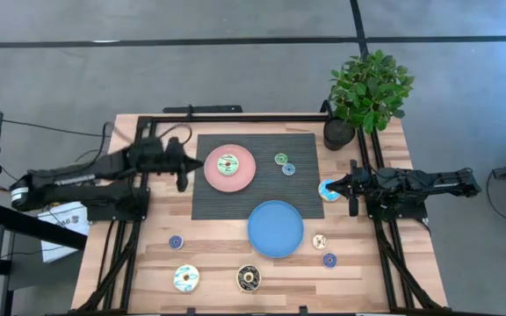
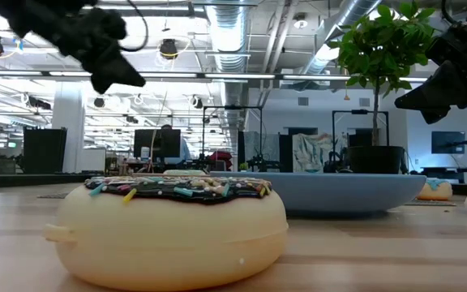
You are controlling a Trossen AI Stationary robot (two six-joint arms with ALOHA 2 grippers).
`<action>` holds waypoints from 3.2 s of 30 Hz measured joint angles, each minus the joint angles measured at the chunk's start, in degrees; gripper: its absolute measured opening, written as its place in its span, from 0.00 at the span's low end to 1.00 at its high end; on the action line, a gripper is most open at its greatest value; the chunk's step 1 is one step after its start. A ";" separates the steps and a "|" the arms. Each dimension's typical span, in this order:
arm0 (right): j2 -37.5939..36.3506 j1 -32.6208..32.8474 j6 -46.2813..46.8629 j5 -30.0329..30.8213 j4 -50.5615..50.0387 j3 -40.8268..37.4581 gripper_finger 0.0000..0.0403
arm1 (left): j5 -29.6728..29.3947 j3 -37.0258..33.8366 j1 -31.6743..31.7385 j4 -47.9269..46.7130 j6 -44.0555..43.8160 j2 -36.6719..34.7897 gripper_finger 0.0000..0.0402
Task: Pick & Place donuts
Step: Put the right small blue donut into the blue plate
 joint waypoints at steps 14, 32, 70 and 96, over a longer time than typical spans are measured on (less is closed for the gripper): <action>-0.02 -0.02 0.00 0.00 -0.01 0.00 0.00 | -14.43 -13.10 -13.68 7.39 3.66 -8.29 0.00; -0.02 0.00 0.02 0.01 0.73 -0.07 0.00 | -10.73 -15.22 -14.04 4.56 3.22 -8.29 0.00; 63.39 15.13 45.46 5.62 -26.76 37.89 0.00 | -16.81 -15.22 -30.96 9.61 -1.16 -8.27 0.00; 96.21 39.69 96.32 -15.74 -30.13 55.84 0.53 | -16.51 -15.22 -30.93 1.34 -4.28 -8.25 0.00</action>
